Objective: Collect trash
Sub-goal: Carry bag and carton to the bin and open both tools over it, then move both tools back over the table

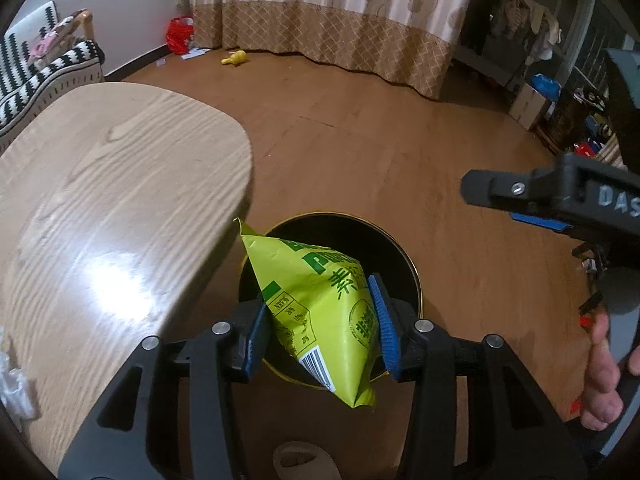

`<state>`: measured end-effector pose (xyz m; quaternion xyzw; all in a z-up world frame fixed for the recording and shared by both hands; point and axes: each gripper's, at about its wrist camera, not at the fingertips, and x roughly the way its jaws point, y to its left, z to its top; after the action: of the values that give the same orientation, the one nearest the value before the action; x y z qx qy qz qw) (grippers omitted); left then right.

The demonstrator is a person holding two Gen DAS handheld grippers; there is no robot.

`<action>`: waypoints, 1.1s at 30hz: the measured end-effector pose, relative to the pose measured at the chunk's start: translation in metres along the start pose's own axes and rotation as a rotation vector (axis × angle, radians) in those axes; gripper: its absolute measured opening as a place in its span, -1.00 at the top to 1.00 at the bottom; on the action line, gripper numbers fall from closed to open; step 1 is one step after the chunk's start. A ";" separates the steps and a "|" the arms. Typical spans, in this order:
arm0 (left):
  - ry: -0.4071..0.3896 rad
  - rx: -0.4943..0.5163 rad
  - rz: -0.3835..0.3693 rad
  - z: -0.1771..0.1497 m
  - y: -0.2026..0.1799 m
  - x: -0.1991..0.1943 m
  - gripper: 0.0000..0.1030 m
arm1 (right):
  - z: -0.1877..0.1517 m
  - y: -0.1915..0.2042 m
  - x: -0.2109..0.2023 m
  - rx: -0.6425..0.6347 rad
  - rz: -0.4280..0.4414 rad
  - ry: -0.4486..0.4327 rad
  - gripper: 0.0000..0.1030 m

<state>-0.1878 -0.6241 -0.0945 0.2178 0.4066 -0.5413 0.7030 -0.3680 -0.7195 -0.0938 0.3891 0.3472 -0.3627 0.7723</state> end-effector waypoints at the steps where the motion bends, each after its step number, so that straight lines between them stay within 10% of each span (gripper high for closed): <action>1: 0.002 -0.002 -0.005 0.001 -0.001 0.004 0.13 | 0.000 -0.003 -0.001 0.010 0.005 0.001 -0.65; 7: -0.010 0.000 -0.023 0.006 -0.004 0.010 -0.39 | 0.002 -0.005 -0.006 0.016 0.001 -0.024 -0.68; 19: -0.087 -0.005 -0.017 0.005 -0.002 -0.035 -0.80 | 0.003 0.006 -0.010 0.000 0.037 -0.037 -0.73; 33: -0.229 -0.266 0.283 -0.061 0.165 -0.202 -0.86 | -0.030 0.180 -0.015 -0.307 0.194 -0.023 -0.75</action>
<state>-0.0704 -0.4076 0.0116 0.1152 0.3572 -0.4000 0.8362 -0.2332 -0.6114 -0.0323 0.2940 0.3502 -0.2335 0.8581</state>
